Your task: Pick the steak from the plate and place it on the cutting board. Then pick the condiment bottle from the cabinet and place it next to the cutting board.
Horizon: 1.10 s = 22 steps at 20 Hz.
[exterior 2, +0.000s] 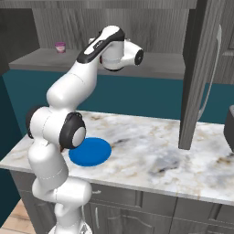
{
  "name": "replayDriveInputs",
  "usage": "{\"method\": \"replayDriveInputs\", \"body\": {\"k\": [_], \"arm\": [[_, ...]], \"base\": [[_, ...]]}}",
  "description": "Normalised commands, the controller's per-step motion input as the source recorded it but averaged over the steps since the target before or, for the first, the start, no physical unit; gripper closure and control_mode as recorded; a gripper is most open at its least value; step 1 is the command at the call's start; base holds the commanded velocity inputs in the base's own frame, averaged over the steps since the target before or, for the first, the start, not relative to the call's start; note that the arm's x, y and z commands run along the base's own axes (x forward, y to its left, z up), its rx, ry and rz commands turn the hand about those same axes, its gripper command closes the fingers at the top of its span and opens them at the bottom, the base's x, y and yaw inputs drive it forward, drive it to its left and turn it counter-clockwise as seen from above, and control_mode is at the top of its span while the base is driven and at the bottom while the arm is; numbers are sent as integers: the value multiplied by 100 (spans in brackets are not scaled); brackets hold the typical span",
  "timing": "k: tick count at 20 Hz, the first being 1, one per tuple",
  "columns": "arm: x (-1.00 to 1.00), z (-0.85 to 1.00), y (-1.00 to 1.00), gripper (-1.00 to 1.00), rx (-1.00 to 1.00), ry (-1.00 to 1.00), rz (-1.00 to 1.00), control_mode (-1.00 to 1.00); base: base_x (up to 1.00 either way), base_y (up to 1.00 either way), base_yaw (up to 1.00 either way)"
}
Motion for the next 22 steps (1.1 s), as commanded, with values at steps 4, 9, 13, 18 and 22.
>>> {"method": "replayDriveInputs", "body": {"k": [4,9,13,18,22], "arm": [[0,0,0,100,0,0,0,-100],[0,0,0,100,0,0,0,-100],[0,0,0,100,0,1,0,-100],[-4,0,0,100,0,0,0,-100],[-19,1,0,100,0,0,0,-100]], "base": [[0,0,0],[0,0,0],[0,0,0],[0,0,0],[0,0,0]]}}
